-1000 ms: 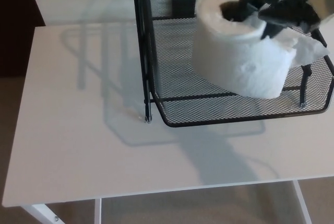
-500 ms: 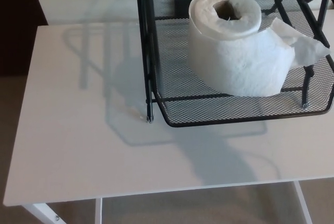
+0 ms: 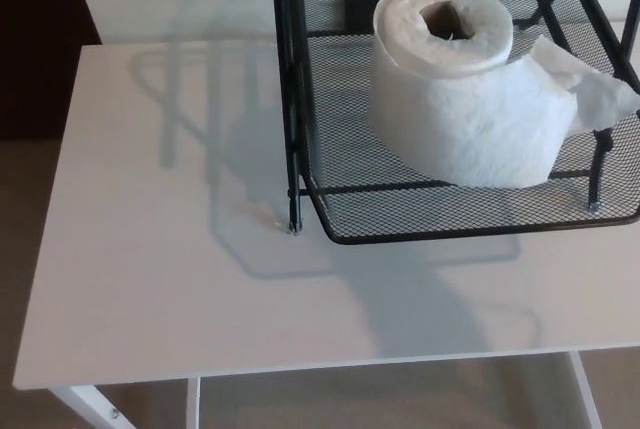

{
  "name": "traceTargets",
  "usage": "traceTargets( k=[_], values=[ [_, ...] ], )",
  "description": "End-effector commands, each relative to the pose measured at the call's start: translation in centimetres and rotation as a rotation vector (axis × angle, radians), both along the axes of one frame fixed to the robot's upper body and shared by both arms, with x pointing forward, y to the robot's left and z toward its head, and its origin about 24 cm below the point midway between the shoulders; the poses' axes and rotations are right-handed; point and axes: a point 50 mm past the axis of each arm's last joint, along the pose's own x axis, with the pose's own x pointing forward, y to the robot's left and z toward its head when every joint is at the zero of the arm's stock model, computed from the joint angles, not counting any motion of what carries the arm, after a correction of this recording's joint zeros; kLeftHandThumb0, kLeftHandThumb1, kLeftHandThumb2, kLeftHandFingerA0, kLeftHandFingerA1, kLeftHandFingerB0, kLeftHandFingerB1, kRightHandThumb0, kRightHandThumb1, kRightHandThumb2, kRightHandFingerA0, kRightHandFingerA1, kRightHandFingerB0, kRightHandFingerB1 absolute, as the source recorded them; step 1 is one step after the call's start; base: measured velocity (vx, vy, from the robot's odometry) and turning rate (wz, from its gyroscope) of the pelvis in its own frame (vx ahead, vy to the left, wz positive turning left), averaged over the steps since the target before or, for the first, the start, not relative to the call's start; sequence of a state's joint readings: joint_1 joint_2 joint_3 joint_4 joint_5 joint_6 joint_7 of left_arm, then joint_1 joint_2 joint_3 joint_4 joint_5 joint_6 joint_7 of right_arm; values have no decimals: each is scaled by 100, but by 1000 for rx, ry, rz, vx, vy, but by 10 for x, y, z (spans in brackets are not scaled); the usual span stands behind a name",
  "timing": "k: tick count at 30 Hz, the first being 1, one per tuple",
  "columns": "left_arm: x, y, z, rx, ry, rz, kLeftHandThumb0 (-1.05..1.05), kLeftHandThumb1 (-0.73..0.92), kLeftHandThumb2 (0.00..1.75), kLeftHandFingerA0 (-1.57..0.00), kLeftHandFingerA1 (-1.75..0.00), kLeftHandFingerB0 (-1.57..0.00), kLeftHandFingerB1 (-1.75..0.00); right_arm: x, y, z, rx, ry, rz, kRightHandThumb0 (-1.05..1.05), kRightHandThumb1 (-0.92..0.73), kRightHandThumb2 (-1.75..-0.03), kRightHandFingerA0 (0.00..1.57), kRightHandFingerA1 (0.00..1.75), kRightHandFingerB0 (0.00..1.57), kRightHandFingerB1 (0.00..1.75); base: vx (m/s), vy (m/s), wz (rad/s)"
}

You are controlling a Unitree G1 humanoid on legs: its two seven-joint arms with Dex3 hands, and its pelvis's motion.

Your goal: The robot walks towards a desk on which a file tray is kept in the middle and a toilet paper roll is kept on its right. The robot uses its right hand to hook on finger in the gap of the roll and grabs it, lifts it and places it on the tray.

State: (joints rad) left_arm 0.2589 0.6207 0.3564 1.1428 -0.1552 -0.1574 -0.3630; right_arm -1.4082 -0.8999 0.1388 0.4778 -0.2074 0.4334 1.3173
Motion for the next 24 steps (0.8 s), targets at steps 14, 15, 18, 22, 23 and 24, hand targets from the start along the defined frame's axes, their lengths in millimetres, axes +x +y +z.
traceTargets(
  k=[14, 15, 18, 22, 23, 24],
  values=[
    [4, 2, 3, 31, -9, -18, -93, 92, 72, -50, -63, -30, -55, -167, -145, -105, 464, -418, -598, -62, -73, -62, 69, 54, 47, 38, 0, 0, 0],
    [6, 3, 3, 31, -13, -18, -89, 74, 115, -46, -67, -29, -60, -175, -147, -118, 464, -462, -644, -58, -73, -62, 76, 56, 52, 39, 0, 0, 0],
    [12, 2, 4, 19, -38, -25, -92, 92, 72, -48, -64, -30, -54, -212, -148, -186, 546, -518, -858, -56, -73, -62, 78, 70, 55, 45, 0, 0, 0],
    [17, 0, 3, 17, -45, -33, -89, 75, 115, -47, -67, -28, -59, -235, -143, -236, 634, -568, -1039, -63, -68, -61, 82, 82, 56, 51, 0, 0, 0],
    [17, 0, 3, 20, -45, -34, -90, 75, 115, -48, -67, -29, -60, -241, -141, -249, 644, -591, -1051, -67, -67, -60, 82, 90, 55, 56, 0, 0, 0],
    [17, 0, 4, 16, -52, -36, -89, 76, 116, -46, -67, -27, -60, -253, -127, -270, 644, -592, -1135, -60, -74, -63, 71, 100, 45, 59, 0, 0, 0]
  ],
)
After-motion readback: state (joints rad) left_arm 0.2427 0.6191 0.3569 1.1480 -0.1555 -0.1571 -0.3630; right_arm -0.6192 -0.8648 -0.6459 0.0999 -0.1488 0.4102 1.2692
